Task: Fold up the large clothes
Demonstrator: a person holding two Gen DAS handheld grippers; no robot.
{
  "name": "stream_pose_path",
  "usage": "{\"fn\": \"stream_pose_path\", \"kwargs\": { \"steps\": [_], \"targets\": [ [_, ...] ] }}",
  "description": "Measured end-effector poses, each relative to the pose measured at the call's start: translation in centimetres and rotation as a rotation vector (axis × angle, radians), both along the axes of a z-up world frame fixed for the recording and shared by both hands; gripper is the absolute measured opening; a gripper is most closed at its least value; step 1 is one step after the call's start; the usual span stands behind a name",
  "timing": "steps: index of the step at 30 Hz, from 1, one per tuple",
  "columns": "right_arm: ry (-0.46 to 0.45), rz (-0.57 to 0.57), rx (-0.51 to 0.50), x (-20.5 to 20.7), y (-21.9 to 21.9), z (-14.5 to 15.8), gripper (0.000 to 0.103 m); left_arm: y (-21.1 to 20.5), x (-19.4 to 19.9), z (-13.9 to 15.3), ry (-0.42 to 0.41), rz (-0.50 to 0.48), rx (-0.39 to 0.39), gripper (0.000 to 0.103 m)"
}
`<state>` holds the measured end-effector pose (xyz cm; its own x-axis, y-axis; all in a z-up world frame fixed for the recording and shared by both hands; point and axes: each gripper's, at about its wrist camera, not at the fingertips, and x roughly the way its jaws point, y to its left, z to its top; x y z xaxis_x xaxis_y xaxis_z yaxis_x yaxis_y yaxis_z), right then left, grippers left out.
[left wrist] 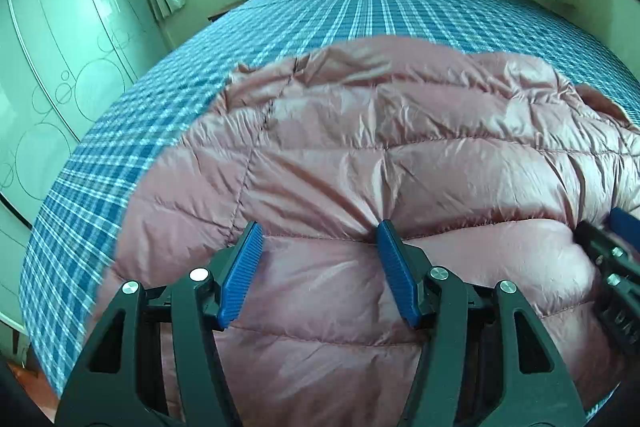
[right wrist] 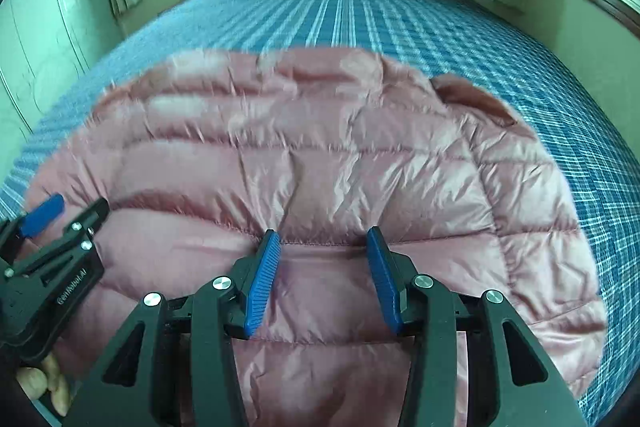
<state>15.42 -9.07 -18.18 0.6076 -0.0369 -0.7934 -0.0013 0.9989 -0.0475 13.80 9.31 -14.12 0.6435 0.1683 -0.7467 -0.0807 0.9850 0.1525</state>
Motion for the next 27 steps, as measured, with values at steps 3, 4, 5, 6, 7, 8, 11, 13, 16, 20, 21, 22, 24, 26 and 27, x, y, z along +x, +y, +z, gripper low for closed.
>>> {"fn": "stream_pose_path", "kwargs": {
  "steps": [3, 4, 5, 6, 7, 8, 11, 13, 16, 20, 21, 22, 24, 26, 27],
  "targets": [
    [0.010, -0.007, -0.006, 0.4, 0.1, -0.7, 0.046, 0.4, 0.3, -0.9, 0.023, -0.003, -0.019, 0.059],
    [0.020, -0.006, -0.011, 0.5, 0.1, -0.5, 0.046, 0.3, 0.5, -0.8, 0.028, -0.003, -0.015, 0.059],
    [0.025, -0.005, -0.013, 0.6, 0.2, -0.1, 0.046, 0.4, 0.4, -0.4, 0.033, -0.007, -0.016, 0.058],
    [0.024, -0.006, -0.007, 0.7, 0.3, 0.4, 0.046, 0.5, 0.3, 0.1, 0.035, -0.007, -0.021, 0.057],
    [0.011, -0.009, 0.011, 0.7, 0.1, 1.1, 0.046, 0.4, 0.3, 0.6, 0.027, -0.006, -0.029, 0.057],
    [-0.001, -0.013, 0.021, 0.9, 0.0, 1.7, 0.046, 0.3, 0.2, 1.4, 0.003, -0.006, -0.030, 0.057],
    [-0.022, -0.016, 0.011, 2.5, 0.7, 2.7, 0.046, -0.8, 0.9, 2.9, -0.060, -0.017, 0.029, 0.057],
    [-0.021, -0.011, 0.006, 3.5, 1.2, 2.5, 0.046, -1.3, 1.8, 3.0, -0.076, -0.017, 0.065, 0.057],
    [0.011, -0.010, -0.015, 4.8, 1.5, 0.9, 0.046, -2.1, 3.8, 1.4, -0.026, -0.017, 0.085, 0.057],
    [0.023, -0.011, 0.001, 5.2, 1.3, -0.5, 0.046, -1.9, 4.4, -0.9, 0.009, -0.012, 0.081, 0.058],
    [0.021, -0.008, -0.004, 5.2, 1.4, 0.0, 0.046, -1.9, 4.4, -0.6, 0.011, -0.016, 0.081, 0.056],
    [0.012, -0.006, 0.002, 5.1, 1.2, 0.6, 0.046, -1.8, 4.3, -0.2, 0.013, -0.018, 0.064, 0.056],
    [-0.019, -0.020, 0.030, 5.2, 0.8, 1.7, 0.046, -0.9, 4.3, 1.1, -0.011, 0.006, -0.012, 0.056],
    [-0.045, -0.030, 0.058, 5.5, 0.6, 2.3, 0.048, -0.3, 4.7, 2.1, -0.041, 0.031, -0.043, 0.056],
    [-0.050, -0.030, 0.068, 5.8, 0.7, 2.3, 0.052, -0.2, 5.1, 2.2, -0.044, 0.033, -0.043, 0.056]
  ]
}}
